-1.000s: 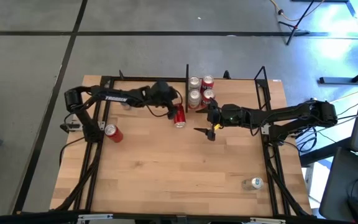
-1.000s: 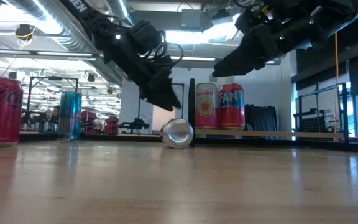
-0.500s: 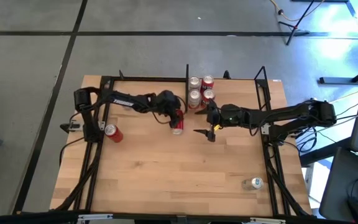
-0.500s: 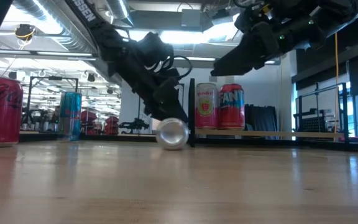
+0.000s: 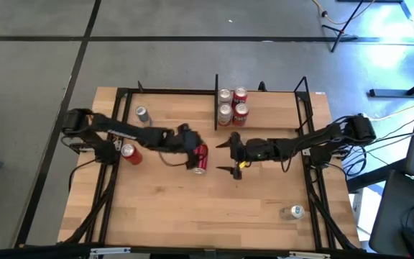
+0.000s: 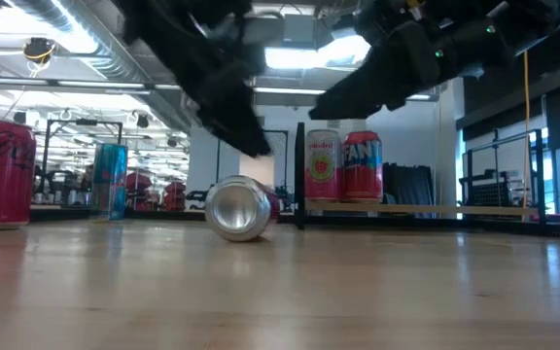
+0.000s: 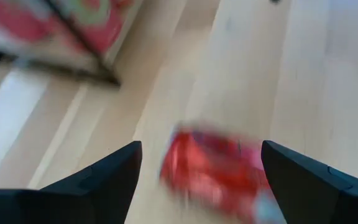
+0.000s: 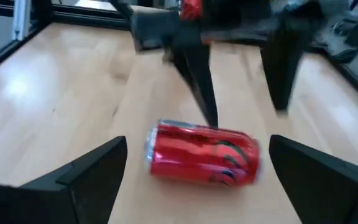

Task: Place canned beverage on shelf
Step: Put the right red black soda can on the shelf

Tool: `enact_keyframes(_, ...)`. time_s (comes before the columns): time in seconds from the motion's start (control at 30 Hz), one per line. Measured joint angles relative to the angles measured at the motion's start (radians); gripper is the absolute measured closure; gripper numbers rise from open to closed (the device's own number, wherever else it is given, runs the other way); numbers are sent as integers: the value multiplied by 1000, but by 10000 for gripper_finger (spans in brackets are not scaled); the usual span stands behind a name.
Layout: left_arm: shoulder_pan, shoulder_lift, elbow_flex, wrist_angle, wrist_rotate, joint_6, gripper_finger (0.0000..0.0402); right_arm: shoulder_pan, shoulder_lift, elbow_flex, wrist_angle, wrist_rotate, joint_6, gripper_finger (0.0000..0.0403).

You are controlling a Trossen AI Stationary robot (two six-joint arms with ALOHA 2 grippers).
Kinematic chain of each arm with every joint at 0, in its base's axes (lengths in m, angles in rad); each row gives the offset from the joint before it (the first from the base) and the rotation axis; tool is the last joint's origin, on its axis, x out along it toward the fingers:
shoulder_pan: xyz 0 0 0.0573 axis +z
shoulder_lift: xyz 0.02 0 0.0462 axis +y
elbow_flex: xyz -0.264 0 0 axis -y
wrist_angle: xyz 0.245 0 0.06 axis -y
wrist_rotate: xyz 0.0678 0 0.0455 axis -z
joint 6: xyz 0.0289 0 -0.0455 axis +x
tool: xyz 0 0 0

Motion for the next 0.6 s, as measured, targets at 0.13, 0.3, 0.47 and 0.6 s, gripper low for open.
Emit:
enact_keyframes(0.13, -129, -66, -11, -194, -164, -188, 86, 38, 97, 38, 16, 31, 70, 27)
enact_keyframes(0.3, -253, -73, -114, -214, -316, -402, 86, 59, 201, 151, -12, 119, 221, 27)
enact_keyframes(0.47, -306, -61, -263, -39, -447, -505, 86, 54, 269, 290, -274, 281, 450, 27)
enact_keyframes(0.6, -311, -63, -349, 142, -485, -473, 86, 43, 319, 322, -294, 297, 539, 27)
